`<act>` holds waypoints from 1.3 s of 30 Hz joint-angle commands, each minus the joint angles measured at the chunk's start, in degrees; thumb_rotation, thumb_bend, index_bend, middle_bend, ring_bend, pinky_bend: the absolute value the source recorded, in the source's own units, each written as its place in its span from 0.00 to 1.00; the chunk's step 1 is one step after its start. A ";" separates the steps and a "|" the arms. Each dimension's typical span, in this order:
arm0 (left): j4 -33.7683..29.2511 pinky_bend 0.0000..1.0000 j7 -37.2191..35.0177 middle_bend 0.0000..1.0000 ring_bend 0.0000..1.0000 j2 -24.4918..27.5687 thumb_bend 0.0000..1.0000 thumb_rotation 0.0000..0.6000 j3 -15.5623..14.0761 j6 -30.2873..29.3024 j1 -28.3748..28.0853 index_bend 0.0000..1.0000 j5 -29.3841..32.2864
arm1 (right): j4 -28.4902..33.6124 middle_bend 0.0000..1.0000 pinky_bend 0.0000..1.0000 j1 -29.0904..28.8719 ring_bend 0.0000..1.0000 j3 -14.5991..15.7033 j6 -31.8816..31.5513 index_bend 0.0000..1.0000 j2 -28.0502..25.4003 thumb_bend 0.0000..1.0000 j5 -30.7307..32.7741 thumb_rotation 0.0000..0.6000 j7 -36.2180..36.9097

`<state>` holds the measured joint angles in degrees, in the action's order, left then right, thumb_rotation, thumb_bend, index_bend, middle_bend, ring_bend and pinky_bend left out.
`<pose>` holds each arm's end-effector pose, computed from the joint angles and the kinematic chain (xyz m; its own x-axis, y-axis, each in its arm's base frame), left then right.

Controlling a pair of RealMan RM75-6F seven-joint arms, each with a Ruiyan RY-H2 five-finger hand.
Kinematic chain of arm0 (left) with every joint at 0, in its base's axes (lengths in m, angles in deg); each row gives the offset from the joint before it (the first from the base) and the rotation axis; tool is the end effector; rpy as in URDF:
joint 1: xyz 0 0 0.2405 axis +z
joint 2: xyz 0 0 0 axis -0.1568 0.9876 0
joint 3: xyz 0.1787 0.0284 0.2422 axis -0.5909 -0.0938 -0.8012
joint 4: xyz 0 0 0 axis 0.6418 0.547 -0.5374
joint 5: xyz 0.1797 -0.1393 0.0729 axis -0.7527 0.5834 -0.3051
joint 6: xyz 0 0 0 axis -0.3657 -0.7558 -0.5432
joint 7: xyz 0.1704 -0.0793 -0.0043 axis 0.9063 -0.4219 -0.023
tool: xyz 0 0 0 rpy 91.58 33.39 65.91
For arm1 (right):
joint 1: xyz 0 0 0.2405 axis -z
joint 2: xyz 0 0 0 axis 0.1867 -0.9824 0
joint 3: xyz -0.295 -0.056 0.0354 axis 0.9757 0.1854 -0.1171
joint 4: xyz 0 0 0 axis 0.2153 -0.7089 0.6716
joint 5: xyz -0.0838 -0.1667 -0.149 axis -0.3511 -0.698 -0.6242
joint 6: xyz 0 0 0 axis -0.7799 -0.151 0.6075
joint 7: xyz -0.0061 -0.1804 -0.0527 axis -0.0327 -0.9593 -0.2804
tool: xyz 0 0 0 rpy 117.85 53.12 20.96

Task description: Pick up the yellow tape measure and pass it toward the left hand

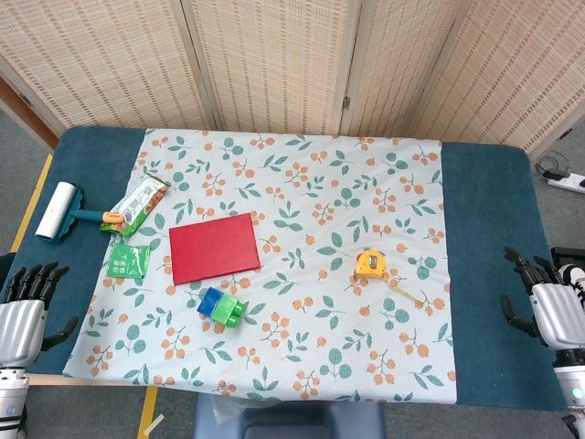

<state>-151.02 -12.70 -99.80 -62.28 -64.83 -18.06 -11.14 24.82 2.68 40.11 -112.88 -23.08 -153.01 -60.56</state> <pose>-0.3328 0.2475 0.1553 0.4549 -0.0296 0.8901 0.8906 0.0189 -0.4545 -0.3726 -0.2509 0.1746 0.2713 -0.0356 0.9618 -0.9625 -0.0014 0.2715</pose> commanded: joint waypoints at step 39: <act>-0.97 0.02 -1.94 0.13 0.11 -0.72 0.33 1.00 2.23 2.05 0.38 0.19 -2.56 | -10.36 0.13 0.10 -27.44 0.24 -6.61 38.94 0.01 19.74 0.28 23.77 1.00 -22.56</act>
<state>-151.99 -14.66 -100.49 -60.08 -62.80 -17.66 -13.71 15.82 -23.77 33.85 -74.78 -4.58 -130.11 -82.51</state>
